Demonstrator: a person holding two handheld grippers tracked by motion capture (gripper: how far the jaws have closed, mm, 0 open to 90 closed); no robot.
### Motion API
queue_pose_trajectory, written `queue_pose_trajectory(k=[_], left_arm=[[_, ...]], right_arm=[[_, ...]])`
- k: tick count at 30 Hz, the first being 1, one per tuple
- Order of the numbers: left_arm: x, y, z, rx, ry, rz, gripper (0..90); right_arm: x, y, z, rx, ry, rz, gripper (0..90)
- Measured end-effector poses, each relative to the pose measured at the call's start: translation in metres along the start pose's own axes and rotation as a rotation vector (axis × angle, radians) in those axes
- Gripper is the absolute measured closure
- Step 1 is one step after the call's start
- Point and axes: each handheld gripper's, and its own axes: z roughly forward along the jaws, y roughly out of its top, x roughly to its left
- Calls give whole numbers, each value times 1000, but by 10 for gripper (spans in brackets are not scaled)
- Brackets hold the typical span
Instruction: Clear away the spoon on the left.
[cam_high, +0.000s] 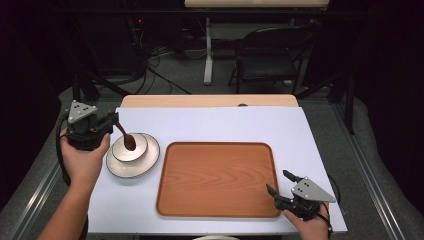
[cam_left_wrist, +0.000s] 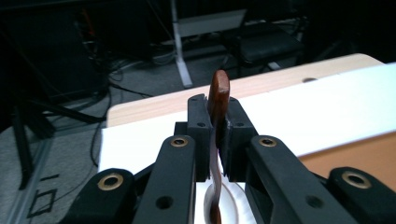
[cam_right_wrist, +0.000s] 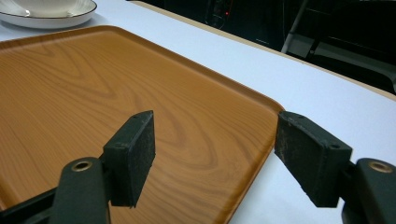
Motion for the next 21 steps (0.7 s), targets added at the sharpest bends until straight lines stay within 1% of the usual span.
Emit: queue_pose_trajectory(k=[2,3,4,7,9,10,11,12,13,15,17,18,19,20,21], left_arm=[[-3,1,0,20,-32,4,843],[-8,2,1,37,-64,9,842],[-8,2,1,37,-64,9,842],[-17,2,3,55,-95,30,842],[-22,3,3,66,-121,43,842],[-27,2,4,77,-141,53,842],[-27,2,4,77,-141,53,843],[-32,2,5,90,-165,67,842],[-32,2,5,90,-165,67,842],[-37,1,7,105,-188,77,842],[-40,0,8,118,-211,86,842],[-44,-2,10,129,-235,90,842],[-45,-3,10,134,-246,90,842],[-45,-3,10,134,-246,90,843],[-47,-4,11,140,-255,93,843]], right_arm=[[0,0,0,1,0,0,287],[0,0,0,2,0,0,288],[0,0,0,2,0,-1,288],[0,0,0,1,1,1,288],[0,0,0,2,0,-1,288],[0,0,0,1,-1,-3,288],[0,0,0,1,-1,-3,288],[0,0,0,2,1,-3,288],[0,0,0,2,1,-3,288],[0,0,0,2,1,-1,288],[0,0,0,2,1,-1,288],[0,0,0,2,0,-2,289],[0,0,0,2,1,-2,289],[0,0,0,2,1,-2,289],[0,0,0,3,1,-3,289]])
